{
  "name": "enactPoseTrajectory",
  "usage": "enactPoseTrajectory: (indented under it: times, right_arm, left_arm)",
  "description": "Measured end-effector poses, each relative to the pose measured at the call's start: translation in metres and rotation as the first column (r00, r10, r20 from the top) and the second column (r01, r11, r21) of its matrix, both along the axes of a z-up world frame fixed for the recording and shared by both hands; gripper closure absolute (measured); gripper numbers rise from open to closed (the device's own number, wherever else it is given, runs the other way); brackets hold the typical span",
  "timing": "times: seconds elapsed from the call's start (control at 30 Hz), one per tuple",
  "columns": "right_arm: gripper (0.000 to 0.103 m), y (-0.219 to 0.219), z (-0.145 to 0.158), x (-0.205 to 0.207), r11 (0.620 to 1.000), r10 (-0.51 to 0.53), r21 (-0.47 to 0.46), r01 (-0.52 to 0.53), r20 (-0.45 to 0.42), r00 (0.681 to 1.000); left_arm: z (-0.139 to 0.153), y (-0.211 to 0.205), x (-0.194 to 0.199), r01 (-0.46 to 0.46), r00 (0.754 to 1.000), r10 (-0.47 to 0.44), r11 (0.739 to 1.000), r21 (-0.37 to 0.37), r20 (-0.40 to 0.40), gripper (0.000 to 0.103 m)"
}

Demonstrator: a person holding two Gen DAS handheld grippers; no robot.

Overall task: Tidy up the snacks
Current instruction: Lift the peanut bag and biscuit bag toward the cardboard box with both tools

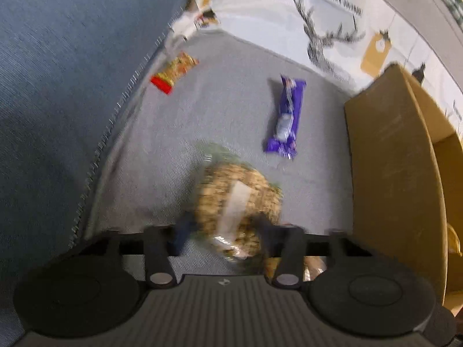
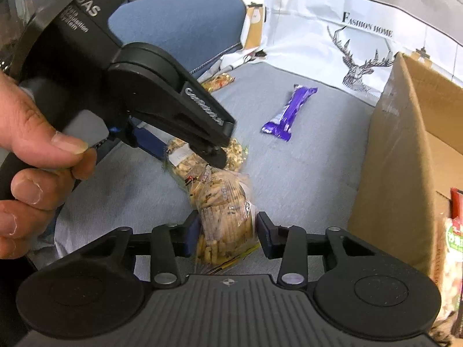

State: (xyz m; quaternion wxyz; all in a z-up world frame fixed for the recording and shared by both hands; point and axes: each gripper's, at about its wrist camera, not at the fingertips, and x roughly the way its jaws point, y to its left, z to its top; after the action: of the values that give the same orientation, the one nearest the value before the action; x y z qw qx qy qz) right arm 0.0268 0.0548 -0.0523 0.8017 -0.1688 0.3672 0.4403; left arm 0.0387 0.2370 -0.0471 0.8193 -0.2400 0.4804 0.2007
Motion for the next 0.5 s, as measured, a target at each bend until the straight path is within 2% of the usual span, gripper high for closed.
enactPoseTrajectory:
  times: [0.03, 0.17, 0.27, 0.33, 0.4, 0.5]
  right_arm:
    - [0.06, -0.001, 0.001, 0.001, 1.0, -0.008, 0.004, 0.008, 0.006, 1.0]
    - [0.06, -0.005, 0.006, 0.002, 1.0, -0.019, 0.025, 0.018, 0.013, 1.0]
    - [0.06, -0.006, 0.006, -0.002, 1.0, -0.01, 0.013, 0.01, 0.018, 1.0]
    - [0.06, -0.004, 0.006, -0.003, 1.0, -0.003, 0.001, 0.003, 0.015, 1.0]
    - [0.06, -0.001, 0.004, -0.004, 1.0, 0.003, -0.021, -0.002, 0.007, 1.0]
    - [0.06, 0.002, 0.0, -0.007, 0.999, 0.009, -0.052, -0.009, -0.001, 1.0]
  left_arm:
    - [0.001, 0.003, -0.002, -0.009, 1.0, 0.009, 1.0, -0.005, 0.012, 0.067]
    - [0.0, 0.013, -0.005, -0.052, 0.998, 0.053, 0.996, -0.069, 0.023, 0.065]
    - [0.002, 0.017, -0.007, -0.074, 0.996, 0.078, 0.993, -0.09, 0.044, 0.046]
    - [0.006, 0.014, -0.005, -0.058, 0.997, 0.062, 0.996, -0.064, 0.056, 0.028]
    - [0.006, 0.008, 0.0, -0.036, 0.998, 0.038, 0.999, -0.031, 0.045, 0.02]
    - [0.002, 0.0, 0.01, 0.006, 1.0, -0.006, 1.0, -0.007, 0.017, 0.015]
